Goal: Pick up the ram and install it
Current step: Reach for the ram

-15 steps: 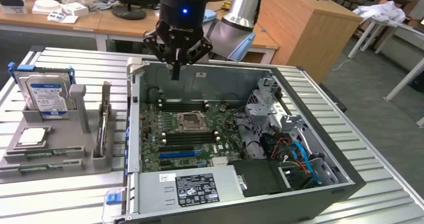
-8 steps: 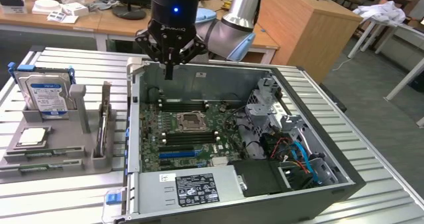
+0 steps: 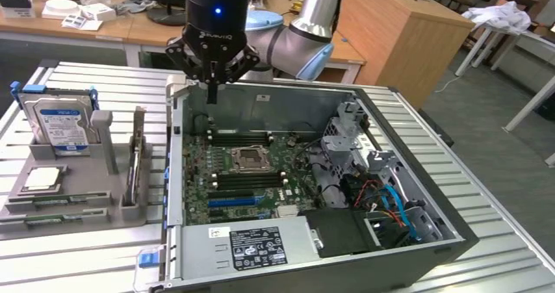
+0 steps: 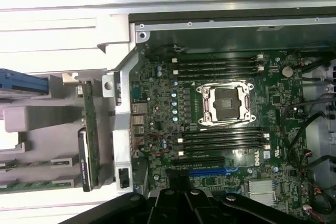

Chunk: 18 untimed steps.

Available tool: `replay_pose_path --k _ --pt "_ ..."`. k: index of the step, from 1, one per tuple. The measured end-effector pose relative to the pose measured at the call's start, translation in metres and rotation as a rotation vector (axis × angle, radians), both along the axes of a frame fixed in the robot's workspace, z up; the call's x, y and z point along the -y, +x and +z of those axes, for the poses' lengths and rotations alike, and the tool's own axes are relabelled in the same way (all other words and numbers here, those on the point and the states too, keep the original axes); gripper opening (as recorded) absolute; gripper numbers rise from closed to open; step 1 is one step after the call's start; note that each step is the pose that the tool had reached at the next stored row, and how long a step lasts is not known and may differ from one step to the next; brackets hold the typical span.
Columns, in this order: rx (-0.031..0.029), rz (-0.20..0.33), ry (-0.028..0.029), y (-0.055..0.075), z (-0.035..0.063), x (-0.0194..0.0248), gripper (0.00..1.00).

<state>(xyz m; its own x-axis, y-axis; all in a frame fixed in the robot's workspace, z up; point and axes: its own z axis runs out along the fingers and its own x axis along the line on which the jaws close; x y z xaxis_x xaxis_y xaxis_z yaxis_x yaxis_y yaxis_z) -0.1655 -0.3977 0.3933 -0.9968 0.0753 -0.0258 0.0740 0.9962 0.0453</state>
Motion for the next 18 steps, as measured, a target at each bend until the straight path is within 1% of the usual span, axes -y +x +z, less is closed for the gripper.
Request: replay_pose_path --k 18 --pt "0.0025 0.000 0.0001 -0.030 0.0000 -0.0020 0.11"
